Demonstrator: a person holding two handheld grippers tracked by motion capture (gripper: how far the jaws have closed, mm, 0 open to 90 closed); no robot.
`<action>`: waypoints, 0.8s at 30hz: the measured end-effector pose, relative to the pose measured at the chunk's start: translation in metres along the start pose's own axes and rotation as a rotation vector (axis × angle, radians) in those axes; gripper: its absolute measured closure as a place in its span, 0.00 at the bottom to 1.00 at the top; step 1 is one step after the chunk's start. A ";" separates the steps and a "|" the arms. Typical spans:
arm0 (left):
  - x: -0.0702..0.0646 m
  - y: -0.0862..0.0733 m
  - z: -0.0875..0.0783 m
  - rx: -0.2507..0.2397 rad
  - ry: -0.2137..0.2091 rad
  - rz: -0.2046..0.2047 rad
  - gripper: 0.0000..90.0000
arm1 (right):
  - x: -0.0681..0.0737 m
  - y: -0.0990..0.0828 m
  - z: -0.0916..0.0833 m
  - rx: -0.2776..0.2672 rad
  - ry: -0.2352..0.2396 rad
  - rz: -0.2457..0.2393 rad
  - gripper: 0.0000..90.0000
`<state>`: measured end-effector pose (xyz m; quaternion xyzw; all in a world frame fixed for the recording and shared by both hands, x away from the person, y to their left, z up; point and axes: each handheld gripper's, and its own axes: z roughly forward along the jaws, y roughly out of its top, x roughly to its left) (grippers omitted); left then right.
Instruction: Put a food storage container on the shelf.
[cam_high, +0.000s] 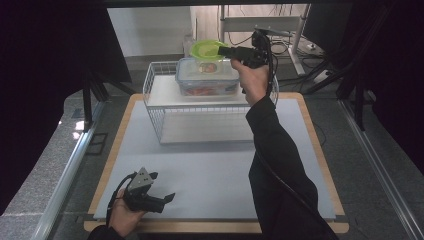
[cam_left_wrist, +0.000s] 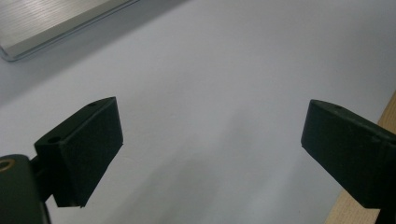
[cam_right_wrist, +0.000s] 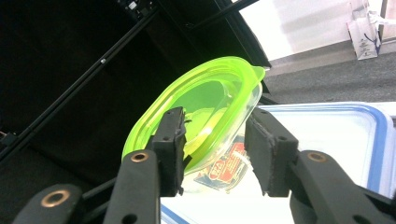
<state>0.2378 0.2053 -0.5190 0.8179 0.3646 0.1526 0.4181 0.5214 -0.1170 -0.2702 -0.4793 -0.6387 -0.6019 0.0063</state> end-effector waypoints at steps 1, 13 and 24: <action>0.000 0.000 0.000 0.000 0.000 0.000 0.06 | 0.000 0.000 0.000 -0.003 -0.004 -0.004 0.59; -0.001 0.000 0.000 -0.003 0.004 0.004 0.06 | -0.002 -0.002 -0.011 -0.012 0.037 -0.110 0.16; -0.001 0.000 0.000 -0.003 0.004 0.005 0.06 | 0.001 -0.026 -0.035 0.042 -0.022 -0.336 0.07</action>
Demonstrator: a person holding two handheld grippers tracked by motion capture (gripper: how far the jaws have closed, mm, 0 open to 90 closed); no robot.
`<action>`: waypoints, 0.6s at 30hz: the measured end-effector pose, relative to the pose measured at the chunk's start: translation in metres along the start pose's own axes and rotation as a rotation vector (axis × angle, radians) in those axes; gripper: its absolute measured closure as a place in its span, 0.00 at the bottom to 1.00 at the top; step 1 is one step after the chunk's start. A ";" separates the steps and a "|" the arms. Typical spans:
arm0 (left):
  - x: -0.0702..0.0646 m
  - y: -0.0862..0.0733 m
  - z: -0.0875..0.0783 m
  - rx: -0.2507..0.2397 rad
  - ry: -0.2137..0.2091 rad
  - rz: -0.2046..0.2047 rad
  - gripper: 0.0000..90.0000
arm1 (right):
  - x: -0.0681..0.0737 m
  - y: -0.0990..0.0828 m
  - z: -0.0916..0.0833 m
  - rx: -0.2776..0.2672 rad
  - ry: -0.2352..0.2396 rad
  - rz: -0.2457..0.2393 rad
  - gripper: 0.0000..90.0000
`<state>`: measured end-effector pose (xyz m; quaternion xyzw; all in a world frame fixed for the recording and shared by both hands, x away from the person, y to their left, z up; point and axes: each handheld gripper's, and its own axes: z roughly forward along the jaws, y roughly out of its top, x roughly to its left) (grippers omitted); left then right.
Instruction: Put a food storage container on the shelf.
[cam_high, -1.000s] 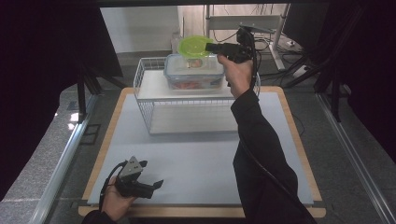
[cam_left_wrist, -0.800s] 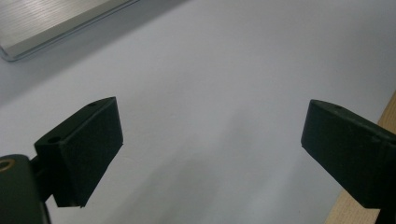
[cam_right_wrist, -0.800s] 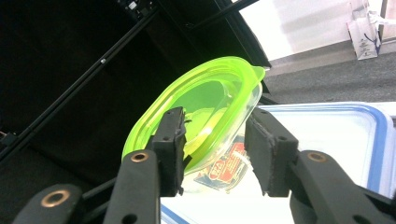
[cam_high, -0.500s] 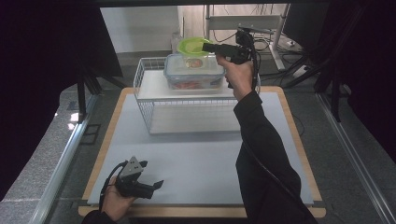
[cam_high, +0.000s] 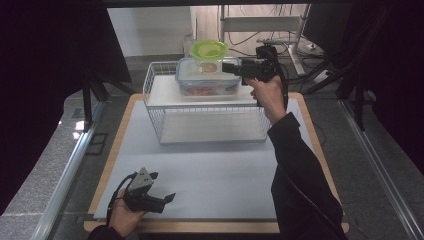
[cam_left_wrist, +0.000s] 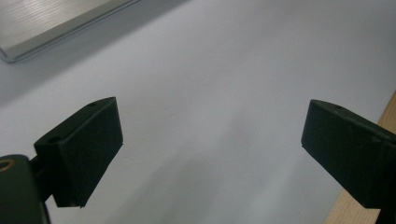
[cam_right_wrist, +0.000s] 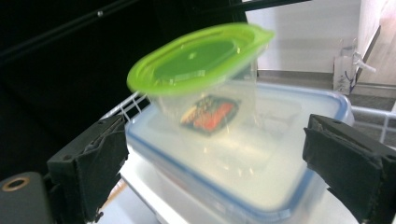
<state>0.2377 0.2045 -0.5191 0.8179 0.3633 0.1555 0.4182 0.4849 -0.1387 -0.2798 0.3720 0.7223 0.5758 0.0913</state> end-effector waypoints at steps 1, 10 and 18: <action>0.000 0.000 0.000 0.001 0.000 0.000 0.06 | 0.001 -0.003 -0.002 0.007 -0.001 -0.012 0.07; -0.001 0.000 0.000 -0.005 -0.007 -0.001 0.06 | 0.011 -0.030 -0.021 0.027 0.021 -0.056 0.06; -0.001 0.000 0.001 -0.003 -0.008 0.004 0.06 | 0.022 -0.053 -0.029 0.044 0.007 -0.122 0.05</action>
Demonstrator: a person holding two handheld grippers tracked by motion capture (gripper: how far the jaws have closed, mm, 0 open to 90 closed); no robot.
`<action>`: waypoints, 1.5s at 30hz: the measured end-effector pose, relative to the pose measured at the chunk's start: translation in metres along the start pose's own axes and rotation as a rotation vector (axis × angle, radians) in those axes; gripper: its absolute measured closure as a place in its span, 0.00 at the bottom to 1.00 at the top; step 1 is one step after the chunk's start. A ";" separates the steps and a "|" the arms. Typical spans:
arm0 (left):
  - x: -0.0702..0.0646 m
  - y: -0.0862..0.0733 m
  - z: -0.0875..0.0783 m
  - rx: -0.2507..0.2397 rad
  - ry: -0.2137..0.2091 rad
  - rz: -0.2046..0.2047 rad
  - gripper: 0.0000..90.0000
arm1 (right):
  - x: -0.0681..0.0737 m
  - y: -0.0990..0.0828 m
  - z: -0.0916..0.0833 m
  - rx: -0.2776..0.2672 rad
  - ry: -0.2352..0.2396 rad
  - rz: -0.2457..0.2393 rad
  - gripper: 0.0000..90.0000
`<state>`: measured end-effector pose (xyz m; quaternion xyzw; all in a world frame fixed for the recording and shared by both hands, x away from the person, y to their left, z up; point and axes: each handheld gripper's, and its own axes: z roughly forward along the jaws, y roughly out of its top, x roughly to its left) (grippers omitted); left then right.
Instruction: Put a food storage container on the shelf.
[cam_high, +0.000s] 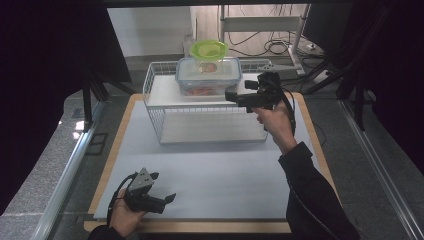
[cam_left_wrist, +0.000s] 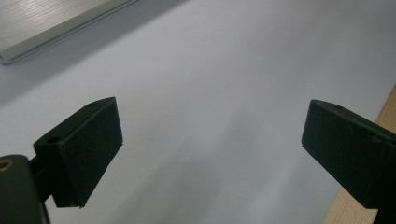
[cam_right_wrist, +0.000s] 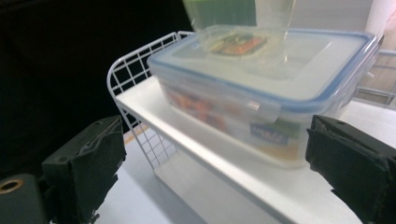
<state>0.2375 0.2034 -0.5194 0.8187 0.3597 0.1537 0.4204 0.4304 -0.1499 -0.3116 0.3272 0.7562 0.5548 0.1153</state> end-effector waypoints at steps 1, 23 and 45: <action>0.000 0.000 0.000 0.000 0.000 0.000 0.06 | 0.002 -0.004 0.000 0.003 -0.002 -0.014 0.04; -0.001 0.000 0.000 0.005 0.003 0.011 0.06 | 0.017 -0.081 -0.005 0.069 0.002 -0.116 0.02; -0.002 0.000 0.000 0.016 0.012 0.027 0.06 | 0.030 -0.157 -0.025 0.152 -0.024 -0.146 0.00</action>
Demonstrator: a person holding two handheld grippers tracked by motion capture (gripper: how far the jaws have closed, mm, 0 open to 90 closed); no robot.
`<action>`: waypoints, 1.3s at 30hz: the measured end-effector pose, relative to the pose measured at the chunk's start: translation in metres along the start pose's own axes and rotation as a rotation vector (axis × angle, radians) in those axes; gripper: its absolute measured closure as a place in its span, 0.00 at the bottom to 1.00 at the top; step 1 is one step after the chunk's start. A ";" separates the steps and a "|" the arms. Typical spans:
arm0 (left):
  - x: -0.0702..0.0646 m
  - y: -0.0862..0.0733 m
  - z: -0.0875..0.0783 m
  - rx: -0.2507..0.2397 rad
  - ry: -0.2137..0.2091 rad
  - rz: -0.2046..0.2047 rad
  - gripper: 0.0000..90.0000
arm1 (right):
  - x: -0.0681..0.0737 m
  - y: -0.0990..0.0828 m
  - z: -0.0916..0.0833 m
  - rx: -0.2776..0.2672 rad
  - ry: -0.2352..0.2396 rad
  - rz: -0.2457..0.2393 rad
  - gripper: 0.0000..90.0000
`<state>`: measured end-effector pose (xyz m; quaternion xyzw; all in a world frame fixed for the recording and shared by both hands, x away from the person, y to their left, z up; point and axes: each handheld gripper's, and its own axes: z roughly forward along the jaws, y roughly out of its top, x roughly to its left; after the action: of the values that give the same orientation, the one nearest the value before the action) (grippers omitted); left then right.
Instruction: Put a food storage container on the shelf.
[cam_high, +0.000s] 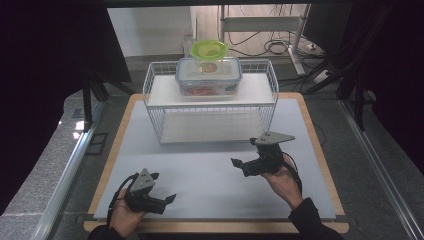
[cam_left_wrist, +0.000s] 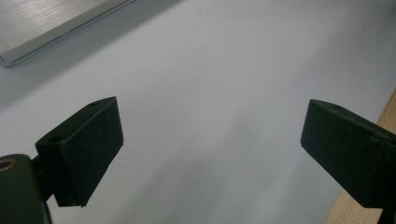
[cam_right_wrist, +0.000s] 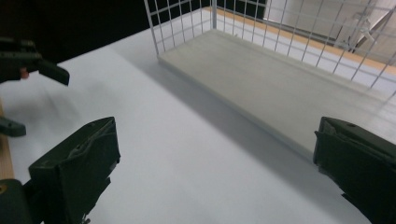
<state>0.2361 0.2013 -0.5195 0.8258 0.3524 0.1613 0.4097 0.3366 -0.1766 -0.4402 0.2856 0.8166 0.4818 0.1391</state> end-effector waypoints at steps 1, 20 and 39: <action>0.000 0.000 0.000 0.001 0.001 0.001 0.06 | 0.001 -0.003 -0.001 0.005 0.000 -0.002 0.00; -0.001 0.000 0.002 0.015 0.005 0.008 0.07 | 0.002 -0.052 -0.017 0.077 -0.062 -0.004 0.00; -0.002 -0.001 0.004 0.030 0.007 0.019 0.07 | 0.004 -0.086 -0.030 0.163 -0.114 0.025 0.00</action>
<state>0.2367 0.1980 -0.5230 0.8345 0.3484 0.1628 0.3946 0.2898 -0.2274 -0.4997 0.3330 0.8403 0.3985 0.1557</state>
